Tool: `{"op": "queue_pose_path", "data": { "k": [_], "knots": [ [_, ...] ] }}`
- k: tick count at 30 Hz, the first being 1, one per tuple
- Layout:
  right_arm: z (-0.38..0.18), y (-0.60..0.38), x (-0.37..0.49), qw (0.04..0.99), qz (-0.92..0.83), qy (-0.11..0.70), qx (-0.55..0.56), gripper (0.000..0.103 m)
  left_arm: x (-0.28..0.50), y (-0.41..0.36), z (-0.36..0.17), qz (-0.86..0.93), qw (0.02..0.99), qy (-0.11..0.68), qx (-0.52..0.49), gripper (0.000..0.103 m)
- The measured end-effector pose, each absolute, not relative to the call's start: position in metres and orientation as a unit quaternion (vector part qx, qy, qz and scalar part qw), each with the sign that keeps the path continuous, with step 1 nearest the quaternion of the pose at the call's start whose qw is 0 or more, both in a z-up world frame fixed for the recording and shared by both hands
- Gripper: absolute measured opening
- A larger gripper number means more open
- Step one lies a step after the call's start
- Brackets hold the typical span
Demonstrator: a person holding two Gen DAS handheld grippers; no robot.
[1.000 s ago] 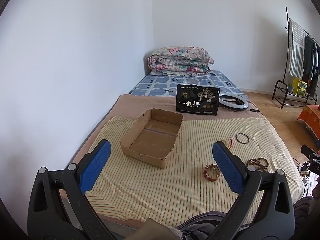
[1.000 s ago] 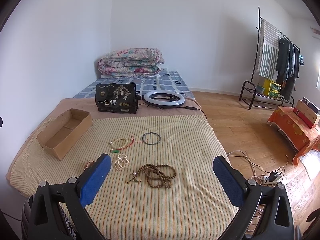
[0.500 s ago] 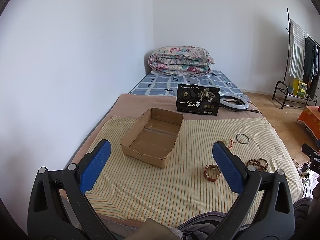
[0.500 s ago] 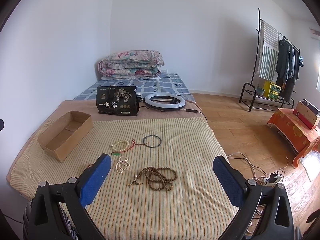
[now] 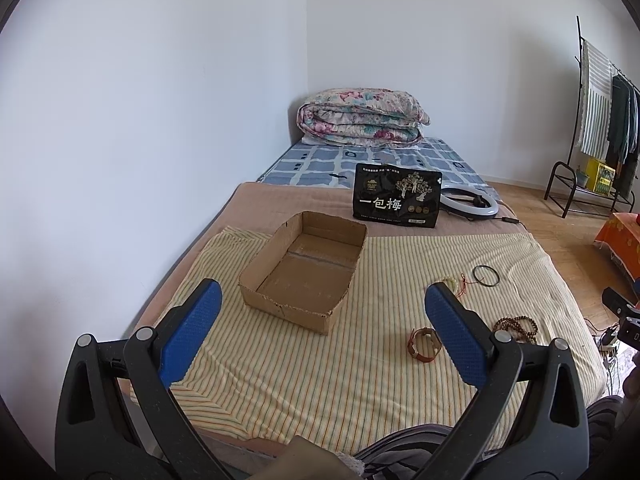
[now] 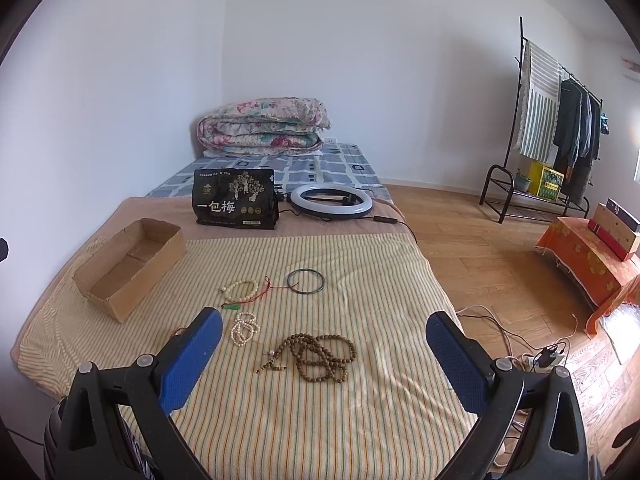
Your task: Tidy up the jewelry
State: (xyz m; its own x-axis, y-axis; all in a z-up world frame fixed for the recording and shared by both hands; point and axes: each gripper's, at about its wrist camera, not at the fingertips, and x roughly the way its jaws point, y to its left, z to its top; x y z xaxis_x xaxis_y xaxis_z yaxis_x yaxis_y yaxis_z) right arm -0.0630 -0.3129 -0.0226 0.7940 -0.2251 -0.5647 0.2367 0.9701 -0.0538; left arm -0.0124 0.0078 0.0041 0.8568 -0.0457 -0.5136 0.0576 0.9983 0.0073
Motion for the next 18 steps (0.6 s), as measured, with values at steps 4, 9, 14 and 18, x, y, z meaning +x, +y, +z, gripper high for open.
{"op": "queue_pose_path", "data": {
  "k": [4, 9, 14, 18],
  "knots": [
    [-0.024, -0.314, -0.063, 0.947, -0.123, 0.298, 0.011, 0.103, -0.012, 0.010, 0.003, -0.027, 0.963, 0.266, 0.011, 0.103],
    [-0.026, -0.317, -0.061, 0.946, -0.125, 0.299, 0.010, 0.103, -0.010, 0.009, 0.000, -0.026, 0.963, 0.269, 0.010, 0.103],
    [-0.029, -0.319, -0.058, 0.945, -0.126, 0.302, 0.009, 0.103, -0.008, 0.009, -0.004, -0.026, 0.962, 0.271, 0.011, 0.103],
    [-0.033, -0.320, -0.056, 0.944, -0.127, 0.305, 0.007, 0.103, -0.005, 0.007, -0.011, -0.027, 0.961, 0.275, 0.011, 0.103]
  ]
}}
